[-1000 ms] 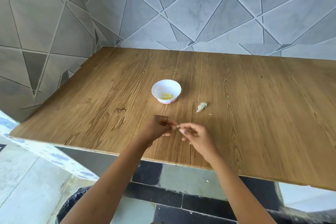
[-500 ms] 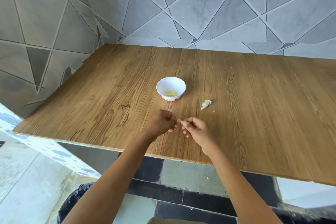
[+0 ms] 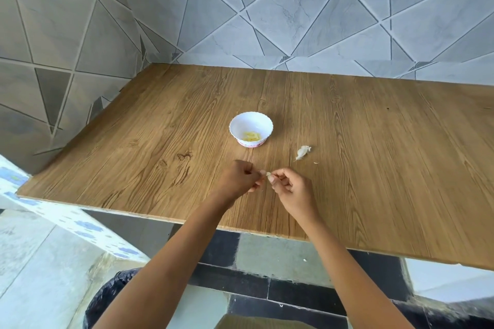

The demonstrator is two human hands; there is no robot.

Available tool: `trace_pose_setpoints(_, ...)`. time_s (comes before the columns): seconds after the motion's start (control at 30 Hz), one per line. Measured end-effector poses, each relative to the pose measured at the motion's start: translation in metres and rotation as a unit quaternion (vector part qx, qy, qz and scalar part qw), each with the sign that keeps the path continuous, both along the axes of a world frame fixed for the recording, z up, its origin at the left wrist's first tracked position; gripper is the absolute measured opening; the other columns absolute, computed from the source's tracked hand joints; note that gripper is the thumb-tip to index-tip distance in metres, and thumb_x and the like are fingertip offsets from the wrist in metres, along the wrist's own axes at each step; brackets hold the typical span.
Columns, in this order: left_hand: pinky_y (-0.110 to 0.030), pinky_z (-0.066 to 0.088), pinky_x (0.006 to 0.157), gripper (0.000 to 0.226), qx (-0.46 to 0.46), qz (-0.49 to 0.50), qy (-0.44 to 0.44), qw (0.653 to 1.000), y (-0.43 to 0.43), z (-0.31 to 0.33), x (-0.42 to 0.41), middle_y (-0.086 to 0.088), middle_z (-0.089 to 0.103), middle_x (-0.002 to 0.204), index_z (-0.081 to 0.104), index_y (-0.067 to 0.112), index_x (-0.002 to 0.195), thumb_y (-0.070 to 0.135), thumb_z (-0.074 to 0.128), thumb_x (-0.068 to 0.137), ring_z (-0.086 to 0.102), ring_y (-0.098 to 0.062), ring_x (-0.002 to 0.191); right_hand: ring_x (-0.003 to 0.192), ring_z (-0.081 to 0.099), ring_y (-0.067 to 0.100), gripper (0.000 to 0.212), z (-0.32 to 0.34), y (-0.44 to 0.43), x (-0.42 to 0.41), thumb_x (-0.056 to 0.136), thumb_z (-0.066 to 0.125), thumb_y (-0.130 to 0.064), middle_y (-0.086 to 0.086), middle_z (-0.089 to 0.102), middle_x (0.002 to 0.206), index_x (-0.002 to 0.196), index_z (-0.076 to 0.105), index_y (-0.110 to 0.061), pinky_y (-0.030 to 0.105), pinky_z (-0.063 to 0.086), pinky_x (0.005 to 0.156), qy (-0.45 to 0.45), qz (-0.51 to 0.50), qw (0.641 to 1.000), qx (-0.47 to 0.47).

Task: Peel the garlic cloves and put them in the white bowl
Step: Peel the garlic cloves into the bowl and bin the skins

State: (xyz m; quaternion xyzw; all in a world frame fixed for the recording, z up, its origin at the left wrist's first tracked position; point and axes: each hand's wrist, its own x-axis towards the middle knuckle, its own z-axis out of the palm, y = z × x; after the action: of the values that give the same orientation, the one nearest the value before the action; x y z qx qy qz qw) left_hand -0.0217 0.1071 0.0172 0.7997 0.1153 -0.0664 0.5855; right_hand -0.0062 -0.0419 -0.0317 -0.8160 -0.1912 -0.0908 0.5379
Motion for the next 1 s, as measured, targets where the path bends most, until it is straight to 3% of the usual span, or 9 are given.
trace_pose_setpoints(0.13,-0.028,0.051,0.064,0.017,0.054,-0.028,-0.022,0.998,0.005,0.000,0.000,-0.009,0.068,0.070,0.067,-0.002,0.079,0.012,0.065,0.088,0.060,-0.014,0.063,0.064,0.064,0.012,0.007,0.006,-0.001,0.003,0.088,0.065,-0.017,-0.002,0.067,0.070,0.083,0.068,-0.012,0.029,0.056,0.061,0.091,0.014,0.995,0.022)
trace_pose_setpoints(0.23,-0.026,0.050,0.065,0.013,0.058,-0.050,-0.044,0.996,0.008,-0.001,-0.001,-0.007,0.068,0.069,0.067,0.001,0.078,0.008,0.063,0.089,0.059,-0.010,0.062,0.064,0.061,0.009,0.009,0.015,0.001,0.002,0.091,0.060,-0.011,0.003,0.065,0.072,0.084,0.066,-0.008,0.021,0.054,0.061,0.190,0.042,0.979,0.059)
trace_pose_setpoints(0.43,-0.018,0.051,0.066,0.013,-0.033,-0.099,-0.043,0.994,0.017,0.003,-0.001,-0.004,0.067,0.075,0.065,0.008,0.081,0.010,0.059,0.092,0.063,-0.005,0.068,0.066,0.061,0.010,0.008,0.026,0.001,0.002,0.090,0.059,-0.005,0.005,0.065,0.075,0.091,0.066,-0.003,0.019,0.053,0.062,0.389,0.066,0.893,0.216)
trace_pose_setpoints(0.67,-0.026,0.050,0.065,0.015,0.035,-0.041,-0.029,0.998,0.019,-0.004,0.004,-0.012,0.067,0.075,0.067,0.004,0.080,0.012,0.061,0.091,0.060,-0.017,0.068,0.062,0.063,0.008,0.003,0.020,0.003,-0.002,0.084,0.067,-0.007,0.005,0.069,0.074,0.087,0.069,-0.005,0.019,0.053,0.061,0.342,-0.002,0.909,0.237)
trace_pose_setpoints(0.73,-0.032,0.050,0.068,0.019,0.133,-0.038,-0.053,0.989,0.020,-0.009,0.006,-0.011,0.068,0.076,0.068,0.002,0.080,0.016,0.061,0.090,0.061,-0.019,0.070,0.062,0.063,0.008,0.004,0.020,0.003,-0.002,0.083,0.068,-0.004,0.005,0.069,0.073,0.087,0.069,-0.005,0.019,0.054,0.061,0.333,-0.008,0.912,0.241)
trace_pose_setpoints(0.8,-0.029,0.044,0.063,0.027,0.255,-0.062,-0.082,0.961,0.018,-0.012,0.006,-0.004,0.063,0.068,0.066,0.007,0.072,0.023,0.058,0.092,0.056,-0.015,0.063,0.061,0.063,0.009,0.007,0.020,0.004,-0.002,0.082,0.068,-0.001,0.005,0.069,0.072,0.085,0.070,-0.007,0.019,0.054,0.062,0.328,-0.008,0.913,0.243)
trace_pose_setpoints(0.87,-0.026,0.041,0.062,0.026,0.316,-0.064,-0.095,0.942,0.016,-0.013,0.005,0.004,0.057,0.070,0.069,0.013,0.075,0.029,0.059,0.092,0.052,-0.011,0.065,0.061,0.063,0.008,0.009,0.020,0.004,-0.002,0.082,0.068,0.001,0.005,0.069,0.072,0.084,0.070,-0.007,0.019,0.054,0.062,0.324,-0.008,0.914,0.243)
trace_pose_setpoints(0.93,-0.027,0.046,0.065,0.012,0.312,-0.043,-0.101,0.944,0.016,-0.014,0.005,0.008,0.060,0.080,0.072,0.016,0.084,0.026,0.068,0.085,0.056,-0.011,0.073,0.061,0.063,0.007,0.009,0.021,0.004,-0.002,0.082,0.067,0.001,0.005,0.069,0.072,0.085,0.070,-0.006,0.018,0.054,0.062,0.327,-0.008,0.913,0.245)
trace_pose_setpoints(1.0,-0.027,0.049,0.067,0.005,0.269,-0.037,-0.116,0.956,0.016,-0.013,0.004,0.010,0.063,0.079,0.070,0.018,0.078,0.015,0.074,0.077,0.057,-0.006,0.071,0.061,0.063,0.008,0.008,0.021,0.003,-0.003,0.083,0.067,0.002,0.006,0.069,0.072,0.087,0.069,-0.005,0.018,0.054,0.061,0.331,-0.006,0.911,0.248)
